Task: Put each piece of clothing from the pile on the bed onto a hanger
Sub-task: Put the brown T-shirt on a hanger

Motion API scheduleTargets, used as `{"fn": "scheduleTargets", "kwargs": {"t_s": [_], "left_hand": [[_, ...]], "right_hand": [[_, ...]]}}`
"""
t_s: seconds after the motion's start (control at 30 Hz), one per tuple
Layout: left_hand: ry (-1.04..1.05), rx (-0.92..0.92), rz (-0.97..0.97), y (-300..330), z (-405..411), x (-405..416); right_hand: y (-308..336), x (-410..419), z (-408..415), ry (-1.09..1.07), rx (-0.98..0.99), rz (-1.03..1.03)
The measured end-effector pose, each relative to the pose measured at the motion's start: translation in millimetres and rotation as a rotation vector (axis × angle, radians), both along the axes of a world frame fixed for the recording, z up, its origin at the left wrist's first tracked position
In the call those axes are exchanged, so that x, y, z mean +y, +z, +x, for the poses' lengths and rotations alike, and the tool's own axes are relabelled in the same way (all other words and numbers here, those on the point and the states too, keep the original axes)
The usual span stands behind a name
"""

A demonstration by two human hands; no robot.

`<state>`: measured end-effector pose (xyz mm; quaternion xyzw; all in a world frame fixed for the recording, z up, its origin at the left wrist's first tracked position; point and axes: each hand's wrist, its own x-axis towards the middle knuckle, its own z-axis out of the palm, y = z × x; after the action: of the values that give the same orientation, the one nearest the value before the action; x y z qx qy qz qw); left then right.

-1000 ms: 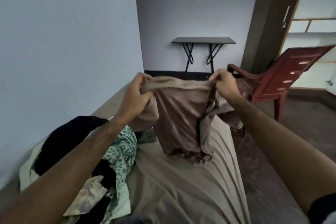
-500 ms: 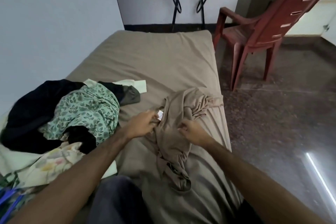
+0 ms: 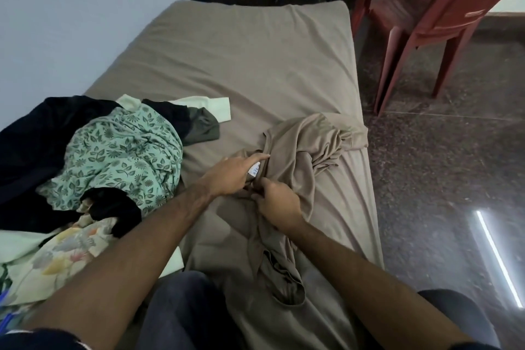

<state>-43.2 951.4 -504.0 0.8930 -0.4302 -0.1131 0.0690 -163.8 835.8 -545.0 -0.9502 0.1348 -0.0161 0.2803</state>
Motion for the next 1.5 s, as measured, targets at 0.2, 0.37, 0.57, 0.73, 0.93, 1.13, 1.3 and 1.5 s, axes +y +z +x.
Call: {"fn": "scheduleTargets", "kwargs": {"t_s": [0.2, 0.37, 0.57, 0.73, 0.93, 1.13, 1.3, 1.5], "left_hand": [[0.008, 0.063, -0.062, 7.6, -0.2, 1.6], [-0.016, 0.161, -0.201, 32.4, -4.2, -1.3], [-0.059, 0.158, -0.435, 101.5, -39.0, -24.1], [-0.03, 0.432, -0.692, 167.9, -91.2, -49.0], [-0.039, 0.503, -1.045, 256.2, -111.6, -60.2], [0.014, 0.408, -1.331, 344.7, -110.5, -42.6], [-0.279, 0.199, -1.081, 430.8, -107.5, -7.5], [-0.169, -0.43, -0.819, 495.8, -80.8, 43.0]], "right_hand": [[16.6, -26.8, -2.3, -0.12, 0.068, 0.614], [90.7, -54.0, -27.7, -0.233, -0.101, 1.342], [211.8, -84.2, -51.9, -0.034, -0.29, 1.343], [313.6, -101.4, -66.7, 0.166, -0.366, 1.189], [417.8, -116.2, -88.5, 0.313, -0.417, 0.967], [512.2, -132.2, -114.7, 0.205, -0.626, 0.697], [566.0, -142.9, -128.4, 0.271, -0.729, 0.489], [594.3, -160.3, -117.9, 0.011, -1.113, 0.263]]}}
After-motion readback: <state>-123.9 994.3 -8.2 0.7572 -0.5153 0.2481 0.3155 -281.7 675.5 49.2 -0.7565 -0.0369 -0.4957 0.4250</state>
